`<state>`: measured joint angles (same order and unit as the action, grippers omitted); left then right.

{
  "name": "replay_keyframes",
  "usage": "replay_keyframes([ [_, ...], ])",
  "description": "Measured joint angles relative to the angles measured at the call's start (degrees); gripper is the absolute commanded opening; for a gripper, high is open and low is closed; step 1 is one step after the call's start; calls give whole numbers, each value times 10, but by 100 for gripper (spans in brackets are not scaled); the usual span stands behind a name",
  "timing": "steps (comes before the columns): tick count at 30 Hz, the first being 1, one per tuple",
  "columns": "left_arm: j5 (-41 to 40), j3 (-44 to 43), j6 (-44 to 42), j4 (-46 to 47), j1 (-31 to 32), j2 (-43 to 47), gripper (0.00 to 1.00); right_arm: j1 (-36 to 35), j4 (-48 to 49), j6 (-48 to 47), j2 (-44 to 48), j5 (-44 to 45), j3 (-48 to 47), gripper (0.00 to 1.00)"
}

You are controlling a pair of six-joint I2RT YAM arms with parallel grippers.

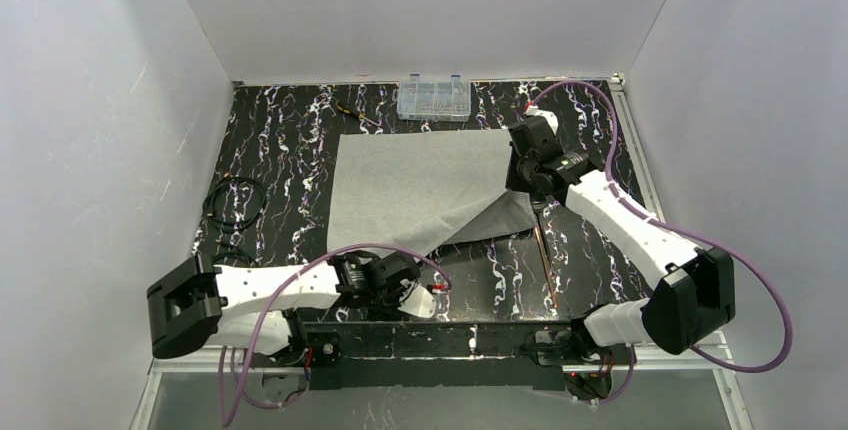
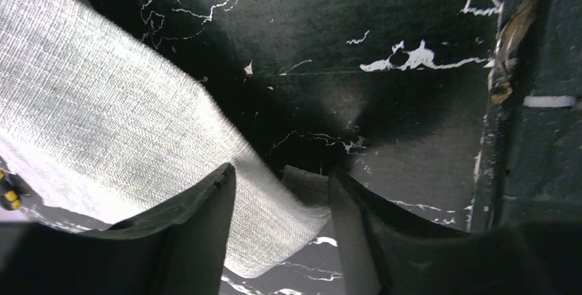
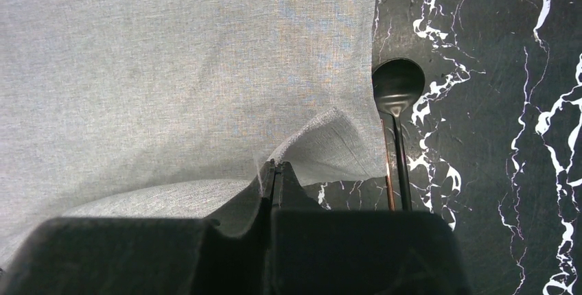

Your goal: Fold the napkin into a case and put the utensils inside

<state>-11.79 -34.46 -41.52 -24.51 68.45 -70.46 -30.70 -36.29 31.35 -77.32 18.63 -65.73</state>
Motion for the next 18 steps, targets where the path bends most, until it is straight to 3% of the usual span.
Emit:
replay_keyframes([
  [3, -10, 0, -8, 0, 0, -8, 25, 0, 1, 0, 7, 3, 2, 5],
  [6, -12, 0, -15, -7, -6, 6, 15, 0, 2, 0, 16, 6, 13, 5],
  [13, -11, -1, -21, -57, -37, 113, 11, 3, 0, 2, 19, 7, 29, 6],
  [18, -11, -1, -30, -75, -68, 134, 11, 4, 0, 2, 20, 9, 29, 6],
])
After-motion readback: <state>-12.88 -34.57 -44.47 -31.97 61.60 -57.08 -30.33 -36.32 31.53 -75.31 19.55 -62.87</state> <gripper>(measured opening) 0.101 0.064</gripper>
